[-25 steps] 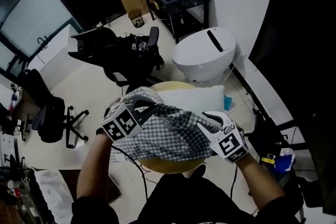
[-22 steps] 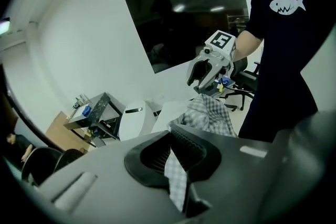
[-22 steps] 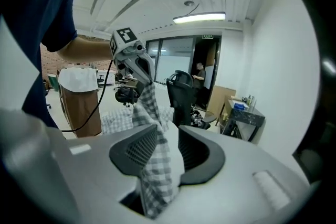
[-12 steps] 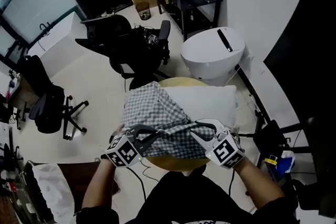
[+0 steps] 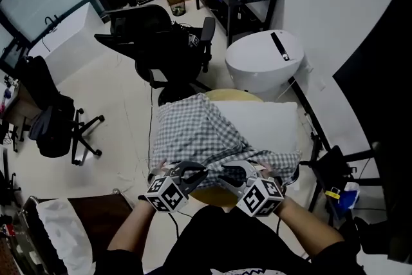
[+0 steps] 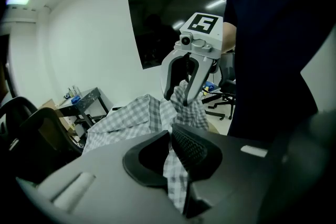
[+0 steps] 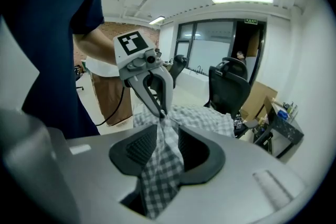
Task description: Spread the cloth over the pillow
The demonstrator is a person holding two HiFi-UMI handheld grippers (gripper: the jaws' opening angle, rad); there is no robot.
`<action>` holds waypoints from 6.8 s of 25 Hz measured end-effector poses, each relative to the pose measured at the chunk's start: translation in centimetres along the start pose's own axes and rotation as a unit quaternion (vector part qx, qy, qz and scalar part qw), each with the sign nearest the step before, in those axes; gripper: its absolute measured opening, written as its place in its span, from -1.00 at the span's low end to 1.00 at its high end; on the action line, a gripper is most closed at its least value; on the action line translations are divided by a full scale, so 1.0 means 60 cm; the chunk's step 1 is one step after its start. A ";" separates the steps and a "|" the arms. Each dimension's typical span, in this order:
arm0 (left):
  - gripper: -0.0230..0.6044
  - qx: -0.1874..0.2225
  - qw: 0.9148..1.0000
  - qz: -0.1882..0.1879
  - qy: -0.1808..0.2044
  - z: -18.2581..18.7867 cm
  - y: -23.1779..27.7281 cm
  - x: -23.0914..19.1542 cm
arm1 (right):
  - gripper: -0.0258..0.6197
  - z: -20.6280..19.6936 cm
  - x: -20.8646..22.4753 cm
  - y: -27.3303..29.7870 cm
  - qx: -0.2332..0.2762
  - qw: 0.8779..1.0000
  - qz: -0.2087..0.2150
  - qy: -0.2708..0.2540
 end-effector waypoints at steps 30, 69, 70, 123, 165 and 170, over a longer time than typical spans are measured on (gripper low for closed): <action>-0.85 0.063 0.995 0.020 0.071 0.040 -0.016 -0.052 | -0.89 -0.042 0.142 -0.132 -0.069 0.966 -0.243 0.050; -0.74 -0.269 0.951 -0.153 0.001 -0.017 0.370 -0.373 | -0.89 -0.385 0.514 -0.351 -0.086 0.928 -0.306 0.192; -0.89 -0.273 0.949 -0.159 0.006 -0.016 0.374 -0.370 | -0.89 -0.389 0.519 -0.350 -0.087 0.929 -0.304 0.194; -0.49 -0.168 0.966 -0.071 0.186 0.235 0.502 -0.378 | -0.47 -0.492 0.351 -0.320 0.054 0.898 -0.187 0.394; -0.49 -0.217 0.939 -0.157 0.215 0.238 0.815 -0.221 | -0.88 -0.543 0.006 -0.351 0.066 0.837 -0.137 0.525; -0.49 -0.226 0.937 -0.145 0.222 0.227 0.816 -0.226 | -0.84 -0.576 0.012 -0.313 0.036 0.829 -0.119 0.545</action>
Point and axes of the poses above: the fingertips, and each gripper's own axes: y forward along the fingers, x to its right, z out of its top, the point moved 6 cm from there along -y, backward along the fingers, and after that the axes turned 4 degrees about z, right-handed, at the moved point
